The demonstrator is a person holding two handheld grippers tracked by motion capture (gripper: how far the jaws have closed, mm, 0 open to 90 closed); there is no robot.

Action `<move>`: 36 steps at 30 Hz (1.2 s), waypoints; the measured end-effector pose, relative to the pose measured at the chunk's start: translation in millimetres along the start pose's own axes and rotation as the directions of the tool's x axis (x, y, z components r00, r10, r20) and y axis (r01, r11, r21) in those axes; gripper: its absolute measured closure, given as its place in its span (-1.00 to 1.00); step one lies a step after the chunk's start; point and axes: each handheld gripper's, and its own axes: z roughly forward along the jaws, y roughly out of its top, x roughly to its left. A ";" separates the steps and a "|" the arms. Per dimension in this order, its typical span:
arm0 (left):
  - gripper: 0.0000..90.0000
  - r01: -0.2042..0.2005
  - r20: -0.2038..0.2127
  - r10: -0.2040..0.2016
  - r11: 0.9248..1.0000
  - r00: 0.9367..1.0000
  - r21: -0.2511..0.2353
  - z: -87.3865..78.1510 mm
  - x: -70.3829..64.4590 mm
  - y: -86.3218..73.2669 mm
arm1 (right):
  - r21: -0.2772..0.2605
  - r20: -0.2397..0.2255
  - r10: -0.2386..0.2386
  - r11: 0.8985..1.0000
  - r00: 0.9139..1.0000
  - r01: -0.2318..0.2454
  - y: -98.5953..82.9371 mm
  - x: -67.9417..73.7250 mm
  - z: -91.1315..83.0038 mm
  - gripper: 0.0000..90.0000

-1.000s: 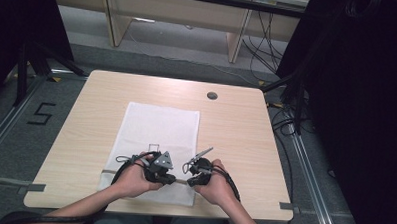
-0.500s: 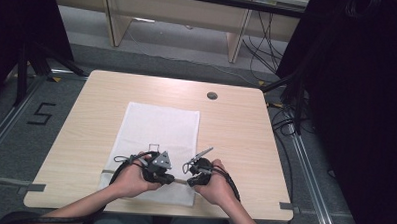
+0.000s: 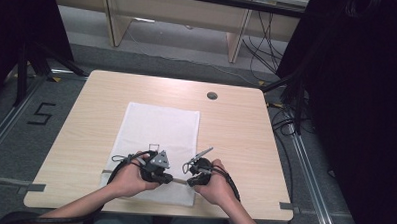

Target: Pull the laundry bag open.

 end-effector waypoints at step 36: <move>0.94 0.021 -0.004 -0.021 0.999 1.000 -0.024 -15.2 5.9 -6.2 | -0.012 0.003 -0.001 1.000 1.000 0.001 -0.1 0.2 0.0 1.00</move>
